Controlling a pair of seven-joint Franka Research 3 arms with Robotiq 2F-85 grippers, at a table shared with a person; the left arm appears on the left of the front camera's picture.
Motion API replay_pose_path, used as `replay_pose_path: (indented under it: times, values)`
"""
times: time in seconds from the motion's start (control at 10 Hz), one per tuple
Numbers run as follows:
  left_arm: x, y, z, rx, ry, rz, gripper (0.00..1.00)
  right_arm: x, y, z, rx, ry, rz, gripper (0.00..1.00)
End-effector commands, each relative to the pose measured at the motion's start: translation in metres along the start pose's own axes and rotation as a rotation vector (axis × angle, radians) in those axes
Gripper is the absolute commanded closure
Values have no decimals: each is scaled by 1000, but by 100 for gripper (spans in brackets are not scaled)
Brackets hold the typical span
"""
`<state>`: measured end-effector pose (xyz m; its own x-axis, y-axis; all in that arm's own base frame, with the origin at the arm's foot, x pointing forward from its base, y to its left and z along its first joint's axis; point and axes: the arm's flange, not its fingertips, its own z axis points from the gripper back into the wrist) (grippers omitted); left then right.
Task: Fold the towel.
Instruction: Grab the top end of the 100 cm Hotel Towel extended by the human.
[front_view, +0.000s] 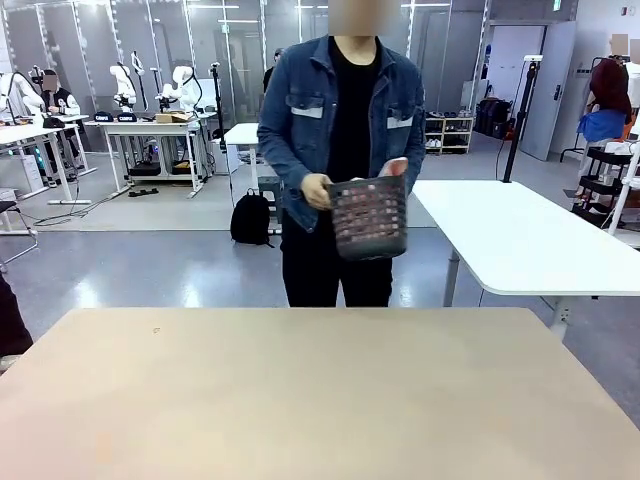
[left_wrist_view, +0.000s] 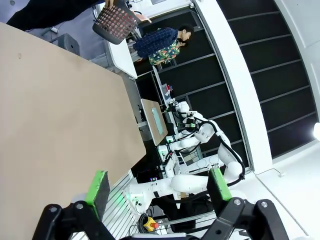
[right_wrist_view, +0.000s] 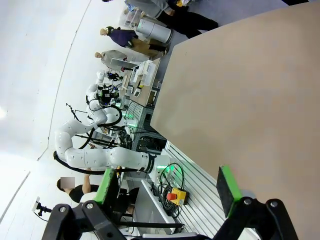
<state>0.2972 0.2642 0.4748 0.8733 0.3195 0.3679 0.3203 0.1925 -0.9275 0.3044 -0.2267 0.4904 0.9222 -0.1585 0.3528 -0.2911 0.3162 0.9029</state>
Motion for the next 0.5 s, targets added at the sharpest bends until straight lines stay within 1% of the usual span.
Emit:
replay_pose_path:
  times: [0.0,0.4]
  values:
    - [-1,-1,2,-4,11,9,0,0,0,2,9,-1,12,0]
    - [-1,-1,2,-4,11,9,0,0,0,2,9,-1,12,0]
